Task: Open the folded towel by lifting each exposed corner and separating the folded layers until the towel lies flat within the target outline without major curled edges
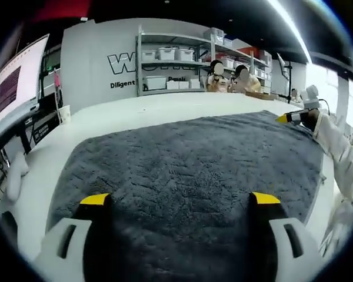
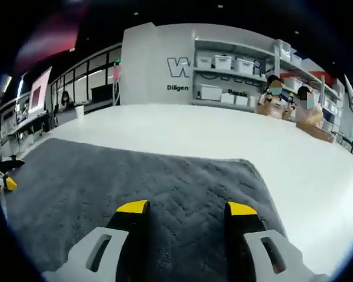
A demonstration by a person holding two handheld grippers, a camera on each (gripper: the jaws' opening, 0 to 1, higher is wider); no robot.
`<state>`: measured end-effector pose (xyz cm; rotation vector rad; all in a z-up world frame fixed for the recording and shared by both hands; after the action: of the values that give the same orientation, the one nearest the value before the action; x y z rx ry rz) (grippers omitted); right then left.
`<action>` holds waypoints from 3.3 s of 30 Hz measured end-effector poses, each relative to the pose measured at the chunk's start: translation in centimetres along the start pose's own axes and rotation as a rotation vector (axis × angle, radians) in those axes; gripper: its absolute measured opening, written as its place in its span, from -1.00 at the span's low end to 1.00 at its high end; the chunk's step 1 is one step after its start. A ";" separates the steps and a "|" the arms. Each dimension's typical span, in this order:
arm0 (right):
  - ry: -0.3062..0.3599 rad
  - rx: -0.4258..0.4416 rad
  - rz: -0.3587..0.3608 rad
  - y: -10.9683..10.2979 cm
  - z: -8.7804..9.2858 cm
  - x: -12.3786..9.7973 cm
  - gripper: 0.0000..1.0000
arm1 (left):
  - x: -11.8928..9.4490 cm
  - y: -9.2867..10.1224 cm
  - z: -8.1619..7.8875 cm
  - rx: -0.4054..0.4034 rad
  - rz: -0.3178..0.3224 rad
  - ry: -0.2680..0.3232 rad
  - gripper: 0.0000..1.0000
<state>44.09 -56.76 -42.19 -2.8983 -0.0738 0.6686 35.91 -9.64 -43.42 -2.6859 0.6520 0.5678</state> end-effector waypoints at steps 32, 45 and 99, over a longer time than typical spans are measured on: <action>0.000 0.018 0.001 0.8 0.8 0.7 -0.09 | -0.4 -0.4 0.4 0.014 0.033 0.031 0.93; 0.011 0.015 -0.013 0.5 0.9 0.6 -0.06 | -0.7 -0.6 0.5 0.016 0.037 0.027 0.92; -0.055 -0.043 -0.086 -0.5 2.1 -8.3 0.71 | -8.1 -5.6 0.3 -0.111 -0.146 0.088 0.93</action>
<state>35.68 -56.65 -40.42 -2.8980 -0.2211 0.7397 31.97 -1.81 -38.85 -2.8467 0.4539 0.4619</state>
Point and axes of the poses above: the point that each gripper's makers call its tool centre point, and the gripper's own axes: x roughly forward along the fingers, y roughly to its right, z roughly out of its underside, the point moved 2 cm from there along -x, roughly backward along the fingers, and after that the axes turned 13 degrees about x, right-handed, at the moved point
